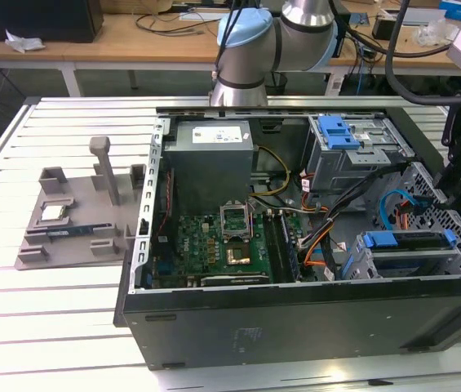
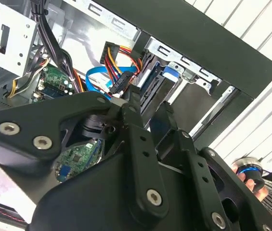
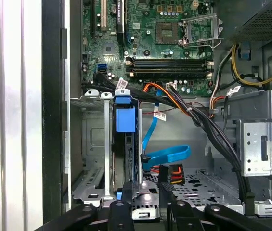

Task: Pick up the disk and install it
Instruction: 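Insert the first disk wire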

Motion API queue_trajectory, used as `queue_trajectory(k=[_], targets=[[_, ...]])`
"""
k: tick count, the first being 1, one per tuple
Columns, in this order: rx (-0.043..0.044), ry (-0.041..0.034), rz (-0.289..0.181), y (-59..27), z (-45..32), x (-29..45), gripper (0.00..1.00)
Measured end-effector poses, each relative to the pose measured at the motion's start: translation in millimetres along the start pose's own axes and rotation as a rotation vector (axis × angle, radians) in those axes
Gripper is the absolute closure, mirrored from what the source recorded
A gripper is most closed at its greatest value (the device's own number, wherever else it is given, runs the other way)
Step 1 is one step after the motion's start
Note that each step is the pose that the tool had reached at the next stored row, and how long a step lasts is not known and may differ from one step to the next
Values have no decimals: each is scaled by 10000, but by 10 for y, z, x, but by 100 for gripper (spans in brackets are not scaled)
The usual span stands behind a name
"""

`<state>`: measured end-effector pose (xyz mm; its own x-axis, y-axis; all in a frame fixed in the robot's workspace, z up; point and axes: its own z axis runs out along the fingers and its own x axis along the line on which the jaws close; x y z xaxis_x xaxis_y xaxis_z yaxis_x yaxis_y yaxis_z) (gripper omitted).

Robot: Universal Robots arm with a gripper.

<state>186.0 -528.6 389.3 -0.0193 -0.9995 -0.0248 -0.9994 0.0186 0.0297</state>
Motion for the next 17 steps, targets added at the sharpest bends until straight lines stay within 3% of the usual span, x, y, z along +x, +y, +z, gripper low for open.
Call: queue_trajectory(k=[4, 5, 10, 17], targets=[[1, 9, 0, 1, 7, -5, 64], [1, 42, 4, 2, 22, -19, 64], [-3, 42, 1, 0, 147, -169, 64], [-11, 60, 2, -3, 286, -225, 64]])
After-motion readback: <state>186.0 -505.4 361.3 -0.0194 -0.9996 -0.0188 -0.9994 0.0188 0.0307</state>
